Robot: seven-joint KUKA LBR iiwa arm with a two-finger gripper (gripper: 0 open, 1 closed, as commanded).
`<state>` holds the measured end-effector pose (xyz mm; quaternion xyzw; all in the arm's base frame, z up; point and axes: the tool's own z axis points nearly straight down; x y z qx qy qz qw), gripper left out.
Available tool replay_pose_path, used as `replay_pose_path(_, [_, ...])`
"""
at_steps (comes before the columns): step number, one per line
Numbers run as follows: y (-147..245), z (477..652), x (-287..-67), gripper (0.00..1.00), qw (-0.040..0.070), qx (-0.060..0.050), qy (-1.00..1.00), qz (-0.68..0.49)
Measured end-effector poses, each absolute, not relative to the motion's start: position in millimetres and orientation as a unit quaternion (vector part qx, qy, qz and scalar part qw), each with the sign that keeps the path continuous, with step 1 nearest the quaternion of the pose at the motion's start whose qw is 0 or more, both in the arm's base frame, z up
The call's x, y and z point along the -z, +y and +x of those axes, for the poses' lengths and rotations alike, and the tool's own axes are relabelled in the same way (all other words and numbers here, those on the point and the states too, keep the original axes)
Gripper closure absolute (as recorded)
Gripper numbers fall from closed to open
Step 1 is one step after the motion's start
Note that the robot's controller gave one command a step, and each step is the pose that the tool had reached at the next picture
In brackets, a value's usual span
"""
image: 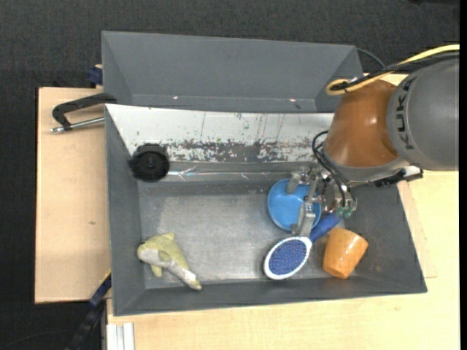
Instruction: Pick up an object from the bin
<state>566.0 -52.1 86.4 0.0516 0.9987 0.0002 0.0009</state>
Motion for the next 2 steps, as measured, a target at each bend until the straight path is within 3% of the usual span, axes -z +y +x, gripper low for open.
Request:
replay_pose_path(1, [-52.1, 577.8, -72.9, 0.00, 0.000, -0.001, 0.993, 0.120])
replay_pose_path(2, [-52.3, 577.8, -71.8, 1.00, 0.001, -0.001, 0.993, 0.121])
